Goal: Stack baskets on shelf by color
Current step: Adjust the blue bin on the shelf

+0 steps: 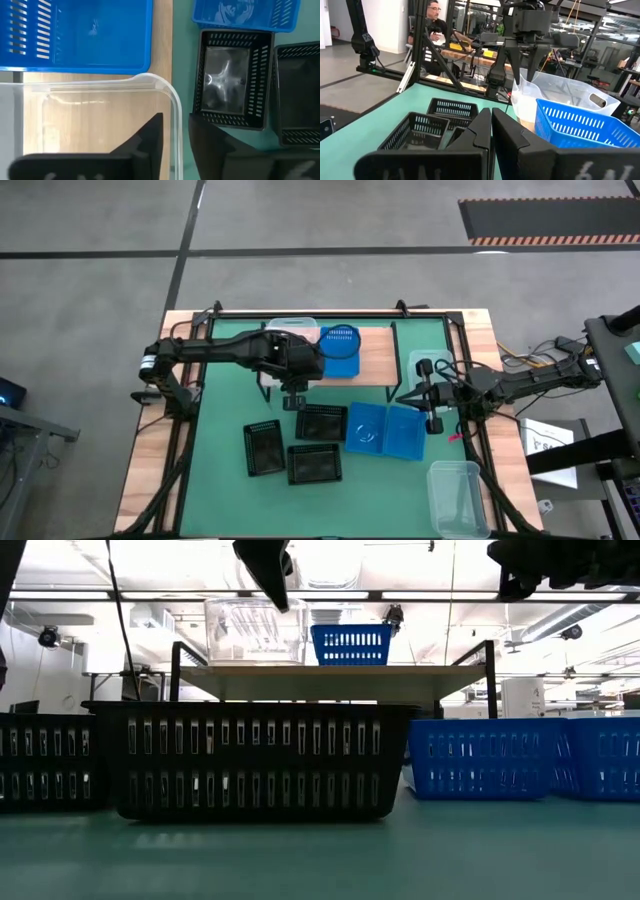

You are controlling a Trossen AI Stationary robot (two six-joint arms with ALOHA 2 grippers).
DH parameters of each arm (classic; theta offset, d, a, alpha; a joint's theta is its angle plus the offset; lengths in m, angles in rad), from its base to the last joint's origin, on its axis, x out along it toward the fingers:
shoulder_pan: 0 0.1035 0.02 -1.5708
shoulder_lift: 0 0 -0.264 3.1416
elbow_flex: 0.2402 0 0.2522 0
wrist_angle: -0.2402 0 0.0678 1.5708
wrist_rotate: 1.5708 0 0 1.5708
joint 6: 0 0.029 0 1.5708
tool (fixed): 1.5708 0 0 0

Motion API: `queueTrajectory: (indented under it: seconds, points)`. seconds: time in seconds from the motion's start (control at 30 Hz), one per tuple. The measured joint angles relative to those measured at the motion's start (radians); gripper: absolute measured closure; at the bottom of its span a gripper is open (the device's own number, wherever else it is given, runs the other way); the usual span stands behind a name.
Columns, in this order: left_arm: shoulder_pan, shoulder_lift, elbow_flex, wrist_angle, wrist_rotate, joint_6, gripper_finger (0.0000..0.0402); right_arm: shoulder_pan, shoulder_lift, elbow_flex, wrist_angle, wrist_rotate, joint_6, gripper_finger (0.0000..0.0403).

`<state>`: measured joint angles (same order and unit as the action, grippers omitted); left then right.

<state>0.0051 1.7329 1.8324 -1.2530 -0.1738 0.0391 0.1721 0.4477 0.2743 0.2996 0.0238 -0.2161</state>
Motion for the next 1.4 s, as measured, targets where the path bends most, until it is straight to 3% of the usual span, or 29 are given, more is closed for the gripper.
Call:
queueTrajectory:
  seconds: [0.23,0.37,0.57,0.83,1.03,1.13,1.23,1.4]
  points:
    - [-0.03,-0.047,0.011,-0.007,0.0,-0.029,0.03,0.0,0.0,0.0,0.0,0.0,0.0,0.0394]
    - [-0.093,-0.104,-0.013,0.101,-0.021,-0.066,0.0299,0.0,0.0,0.0,-0.002,0.0,0.0,0.0394]
    - [-0.29,-0.198,-0.164,0.428,-0.2,0.002,0.0299,0.0,0.0,0.0,-0.004,0.002,0.045,0.0394]
    - [-0.492,-0.318,-0.535,0.967,-0.332,0.171,0.0299,0.0,0.046,0.022,-0.006,0.044,0.143,0.0394]
    - [-0.531,-0.422,-0.772,1.231,-0.452,0.259,0.0299,-0.001,0.2,0.116,-0.003,0.162,0.165,0.0394]
    - [-0.53,-0.478,-0.874,1.309,-0.466,0.261,0.0299,-0.004,0.305,0.19,-0.025,0.3,0.209,0.0394]
    - [-0.529,-0.55,-0.95,1.339,-0.482,0.289,0.0299,-0.027,0.397,0.305,-0.155,0.401,0.25,0.0394]
    - [-0.529,-0.685,-1.007,1.362,-0.498,0.31,0.0299,-0.126,0.53,0.554,-0.514,0.422,0.339,0.0394]
